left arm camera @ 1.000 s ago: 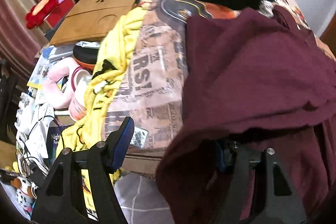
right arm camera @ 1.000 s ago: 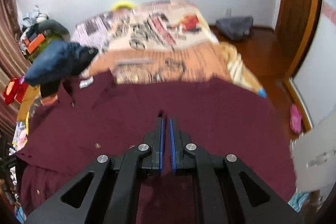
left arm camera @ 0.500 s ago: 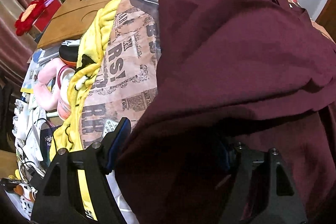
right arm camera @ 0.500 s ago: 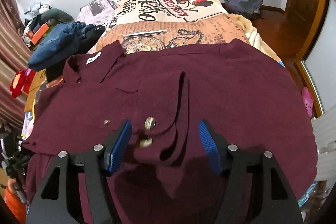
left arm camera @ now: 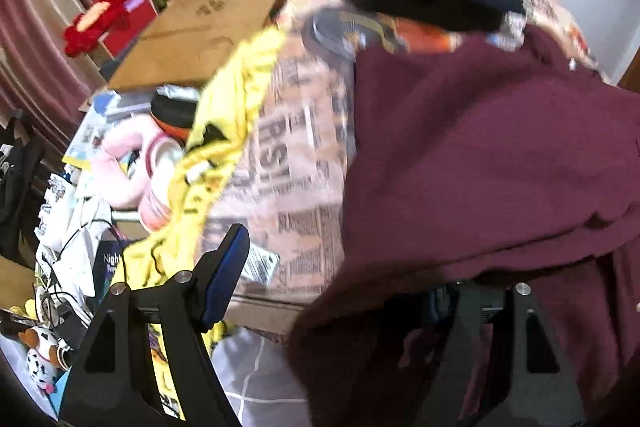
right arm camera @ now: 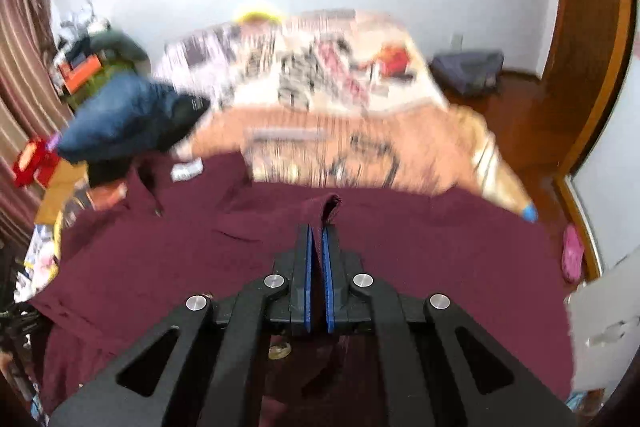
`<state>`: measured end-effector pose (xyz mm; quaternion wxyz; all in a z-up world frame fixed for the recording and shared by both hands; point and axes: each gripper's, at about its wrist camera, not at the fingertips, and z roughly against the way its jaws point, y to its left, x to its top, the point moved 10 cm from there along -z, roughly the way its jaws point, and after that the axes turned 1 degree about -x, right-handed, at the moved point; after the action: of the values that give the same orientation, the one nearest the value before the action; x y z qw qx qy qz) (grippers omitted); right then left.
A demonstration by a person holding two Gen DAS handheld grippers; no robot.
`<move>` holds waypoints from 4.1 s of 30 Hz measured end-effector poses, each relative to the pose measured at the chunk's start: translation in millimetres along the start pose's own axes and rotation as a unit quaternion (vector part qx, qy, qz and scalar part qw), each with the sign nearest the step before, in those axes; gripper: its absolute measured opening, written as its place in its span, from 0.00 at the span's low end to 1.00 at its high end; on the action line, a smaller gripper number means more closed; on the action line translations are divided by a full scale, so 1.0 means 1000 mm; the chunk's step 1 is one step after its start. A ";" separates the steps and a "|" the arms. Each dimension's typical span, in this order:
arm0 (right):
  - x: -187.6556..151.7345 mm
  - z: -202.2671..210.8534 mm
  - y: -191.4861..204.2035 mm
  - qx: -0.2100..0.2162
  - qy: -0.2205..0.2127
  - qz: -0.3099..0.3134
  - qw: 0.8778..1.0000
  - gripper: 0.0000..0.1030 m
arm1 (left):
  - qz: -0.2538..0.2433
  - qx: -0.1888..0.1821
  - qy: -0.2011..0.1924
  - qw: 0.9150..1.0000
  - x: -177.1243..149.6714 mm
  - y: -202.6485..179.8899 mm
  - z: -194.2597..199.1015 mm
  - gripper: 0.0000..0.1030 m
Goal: Fold large clothes
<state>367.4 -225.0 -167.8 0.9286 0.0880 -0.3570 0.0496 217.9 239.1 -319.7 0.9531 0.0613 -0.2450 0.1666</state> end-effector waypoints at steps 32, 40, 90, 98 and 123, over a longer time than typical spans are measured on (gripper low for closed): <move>-0.012 0.046 -0.081 -0.088 -0.022 -0.039 0.995 0.46 | -0.129 -0.114 -0.103 0.980 0.078 -0.128 0.106 0.83; -0.036 0.087 -0.152 -0.120 -0.028 -0.128 0.984 0.47 | -0.139 -0.155 -0.107 0.972 0.110 -0.190 0.093 0.83; -0.003 0.101 -0.105 0.035 -0.101 -0.212 0.971 0.07 | -0.157 -0.201 -0.020 0.967 0.058 -0.266 0.028 0.83; -0.014 0.048 0.011 0.118 -0.023 -0.090 0.989 0.07 | -0.166 -0.198 -0.042 0.965 0.058 -0.261 0.041 0.83; -0.014 0.109 -0.094 -0.029 -0.071 -0.173 0.982 0.52 | -0.201 -0.198 -0.080 0.956 0.063 -0.294 0.066 0.83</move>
<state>300.3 -339.2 -109.8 0.8976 0.1250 -0.4030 -0.1280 342.4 -31.4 -242.3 0.9372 -0.0676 -0.3313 -0.0857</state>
